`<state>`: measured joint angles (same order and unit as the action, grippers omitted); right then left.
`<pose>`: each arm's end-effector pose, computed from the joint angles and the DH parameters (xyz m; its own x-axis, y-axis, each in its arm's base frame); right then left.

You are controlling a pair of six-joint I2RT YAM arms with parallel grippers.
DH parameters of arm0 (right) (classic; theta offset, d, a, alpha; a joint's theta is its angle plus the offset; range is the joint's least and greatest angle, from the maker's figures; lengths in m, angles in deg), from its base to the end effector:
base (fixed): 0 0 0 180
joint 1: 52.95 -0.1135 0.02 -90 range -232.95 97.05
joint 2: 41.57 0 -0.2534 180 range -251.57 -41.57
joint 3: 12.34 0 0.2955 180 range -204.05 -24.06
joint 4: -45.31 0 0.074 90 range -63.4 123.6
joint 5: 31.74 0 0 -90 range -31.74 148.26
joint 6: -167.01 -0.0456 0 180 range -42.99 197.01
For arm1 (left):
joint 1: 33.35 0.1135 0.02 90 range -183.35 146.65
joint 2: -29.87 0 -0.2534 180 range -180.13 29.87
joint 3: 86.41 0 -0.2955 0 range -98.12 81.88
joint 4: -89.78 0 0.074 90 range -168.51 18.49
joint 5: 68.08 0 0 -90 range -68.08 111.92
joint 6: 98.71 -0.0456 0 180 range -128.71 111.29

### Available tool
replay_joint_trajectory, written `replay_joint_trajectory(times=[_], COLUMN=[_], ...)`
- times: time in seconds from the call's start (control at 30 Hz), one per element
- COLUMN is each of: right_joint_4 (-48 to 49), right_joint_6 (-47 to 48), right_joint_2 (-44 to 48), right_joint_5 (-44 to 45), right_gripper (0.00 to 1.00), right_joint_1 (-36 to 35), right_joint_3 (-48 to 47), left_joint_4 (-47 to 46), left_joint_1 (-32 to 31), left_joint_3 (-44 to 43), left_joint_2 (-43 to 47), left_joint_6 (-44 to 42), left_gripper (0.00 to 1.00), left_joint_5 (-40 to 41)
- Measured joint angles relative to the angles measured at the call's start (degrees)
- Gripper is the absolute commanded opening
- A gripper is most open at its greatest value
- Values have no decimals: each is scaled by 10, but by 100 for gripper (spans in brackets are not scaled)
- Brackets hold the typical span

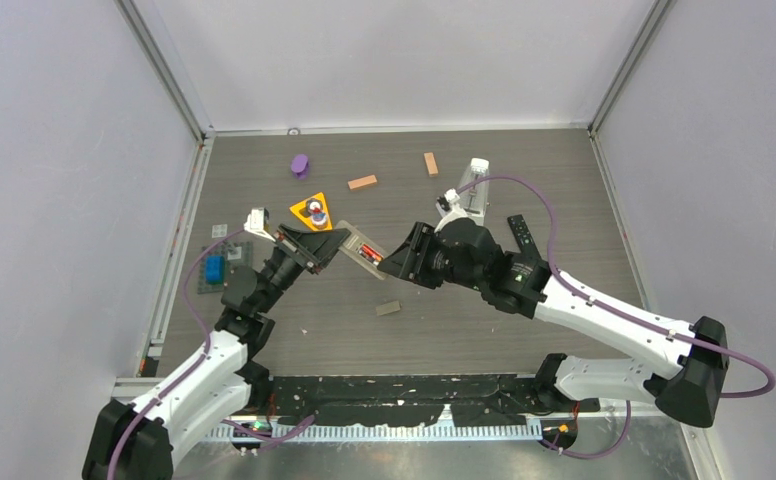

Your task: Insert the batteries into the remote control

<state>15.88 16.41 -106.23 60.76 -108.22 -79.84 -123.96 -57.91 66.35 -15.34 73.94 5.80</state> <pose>0.1803 0.2566 0.3036 -0.8211 0.3432 -0.4560 -0.1700 0.6156 0.7695 0.2093 -0.1096 0.2342 -0.6054 -0.7709 -0.1980 0.3273 -0.0145 -0.9448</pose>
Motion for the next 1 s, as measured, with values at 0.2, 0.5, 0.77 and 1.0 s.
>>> replay_joint_trajectory(times=[0.2, 0.5, 0.77, 1.0], right_joint_4=[-40, -55, -9, 40], right_joint_6=[2, 35, 71, 111], right_joint_2=[-11, 8, 59, 39], right_joint_5=[9, 13, 3, -51], right_gripper=[63, 70, 78, 79], right_joint_1=[0, 1, 6, 6], right_joint_3=[-19, -25, 2, 5], left_joint_4=[17, 72, 72, 63], left_joint_1=[-2, -9, -12, -12], left_joint_3=[3, 3, 3, 3], left_joint_2=[21, 80, 85, 62], left_joint_6=[-27, -49, -51, -56], left_gripper=[0, 0, 0, 0], left_joint_5=[0, 12, 1, -38])
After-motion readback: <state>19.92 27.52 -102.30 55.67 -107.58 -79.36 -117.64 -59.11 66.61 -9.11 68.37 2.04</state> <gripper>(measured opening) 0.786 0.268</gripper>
